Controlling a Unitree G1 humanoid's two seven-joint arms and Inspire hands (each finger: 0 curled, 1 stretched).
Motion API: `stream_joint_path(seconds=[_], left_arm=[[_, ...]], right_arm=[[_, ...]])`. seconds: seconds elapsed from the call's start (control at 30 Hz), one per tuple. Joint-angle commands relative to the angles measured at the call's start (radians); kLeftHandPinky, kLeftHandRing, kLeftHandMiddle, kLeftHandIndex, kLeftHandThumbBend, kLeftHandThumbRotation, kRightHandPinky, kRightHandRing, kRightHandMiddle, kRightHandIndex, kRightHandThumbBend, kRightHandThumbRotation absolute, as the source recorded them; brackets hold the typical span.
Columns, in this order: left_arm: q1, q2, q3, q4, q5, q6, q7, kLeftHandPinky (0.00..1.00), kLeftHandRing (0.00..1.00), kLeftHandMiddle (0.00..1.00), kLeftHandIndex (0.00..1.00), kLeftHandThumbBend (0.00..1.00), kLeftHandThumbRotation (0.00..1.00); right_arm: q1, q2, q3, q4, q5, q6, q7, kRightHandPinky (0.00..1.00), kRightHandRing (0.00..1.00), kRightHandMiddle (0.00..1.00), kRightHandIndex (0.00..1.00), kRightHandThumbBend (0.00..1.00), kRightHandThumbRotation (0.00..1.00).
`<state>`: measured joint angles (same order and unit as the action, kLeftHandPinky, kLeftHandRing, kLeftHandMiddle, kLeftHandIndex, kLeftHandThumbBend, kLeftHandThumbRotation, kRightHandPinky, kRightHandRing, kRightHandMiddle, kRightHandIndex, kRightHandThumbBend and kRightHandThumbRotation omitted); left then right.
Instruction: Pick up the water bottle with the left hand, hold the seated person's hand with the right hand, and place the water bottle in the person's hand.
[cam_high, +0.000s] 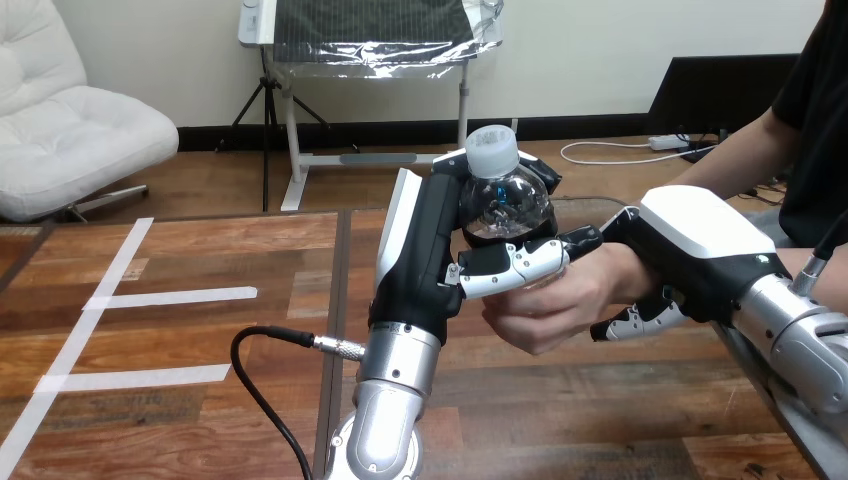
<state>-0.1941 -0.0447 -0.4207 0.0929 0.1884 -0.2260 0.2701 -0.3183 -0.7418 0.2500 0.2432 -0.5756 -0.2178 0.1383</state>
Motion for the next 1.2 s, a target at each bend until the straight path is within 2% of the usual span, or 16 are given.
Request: stream_joint_path(seconds=[0.0,0.1,0.2,0.27,0.4,0.57,0.83,0.93,1.17], left_arm=[[-0.052,-0.131,-0.032,-0.012,0.002,-0.045,0.000,0.34,0.39,0.44,0.47,0.65,0.00],[-0.051,-0.124,-0.036,-0.024,0.003,-0.024,-0.012,0.35,0.42,0.47,0.49,0.68,0.00],[-0.052,-0.110,-0.043,-0.039,0.011,0.007,-0.032,0.41,0.50,0.55,0.57,0.73,0.05],[-0.053,-0.102,-0.048,-0.050,0.024,0.028,-0.043,0.53,0.61,0.66,0.68,0.79,0.16],[-0.061,-0.073,-0.063,-0.068,0.077,0.070,-0.065,0.69,0.76,0.82,0.83,0.86,0.32],[-0.060,-0.071,-0.063,-0.077,0.099,0.084,-0.081,0.90,0.93,0.95,0.96,0.94,0.48],[-0.055,-0.073,-0.061,-0.084,0.126,0.098,-0.088,0.99,0.99,0.99,0.99,0.99,0.62],[-0.052,-0.074,-0.062,-0.086,0.129,0.101,-0.087,0.99,1.00,1.00,1.00,1.00,0.64],[-0.050,-0.078,-0.062,-0.084,0.149,0.107,-0.077,1.00,1.00,1.00,1.00,1.00,0.70]], right_arm=[[-0.029,-0.031,-0.049,0.013,-0.027,0.023,-0.025,0.24,0.32,0.44,0.41,0.79,0.00],[-0.028,-0.032,-0.049,0.014,-0.036,0.026,-0.026,0.30,0.39,0.49,0.46,0.81,0.00],[-0.026,-0.033,-0.049,0.014,-0.050,0.028,-0.034,0.38,0.47,0.56,0.52,0.83,0.00],[-0.024,-0.033,-0.050,0.014,-0.058,0.028,-0.041,0.44,0.54,0.61,0.57,0.85,0.00],[-0.018,-0.036,-0.052,0.014,-0.073,0.018,-0.056,0.51,0.61,0.67,0.64,0.88,0.00],[-0.014,-0.036,-0.058,0.009,-0.075,0.014,-0.051,0.59,0.70,0.76,0.73,0.89,0.00],[-0.005,-0.040,-0.065,-0.015,-0.070,0.021,-0.026,0.71,0.82,0.87,0.83,0.89,0.00],[-0.002,-0.041,-0.067,-0.026,-0.067,0.025,-0.014,0.74,0.86,0.89,0.85,0.89,0.00],[-0.004,-0.043,-0.065,-0.019,-0.072,0.010,-0.021,0.78,0.90,0.92,0.87,0.89,0.00]])
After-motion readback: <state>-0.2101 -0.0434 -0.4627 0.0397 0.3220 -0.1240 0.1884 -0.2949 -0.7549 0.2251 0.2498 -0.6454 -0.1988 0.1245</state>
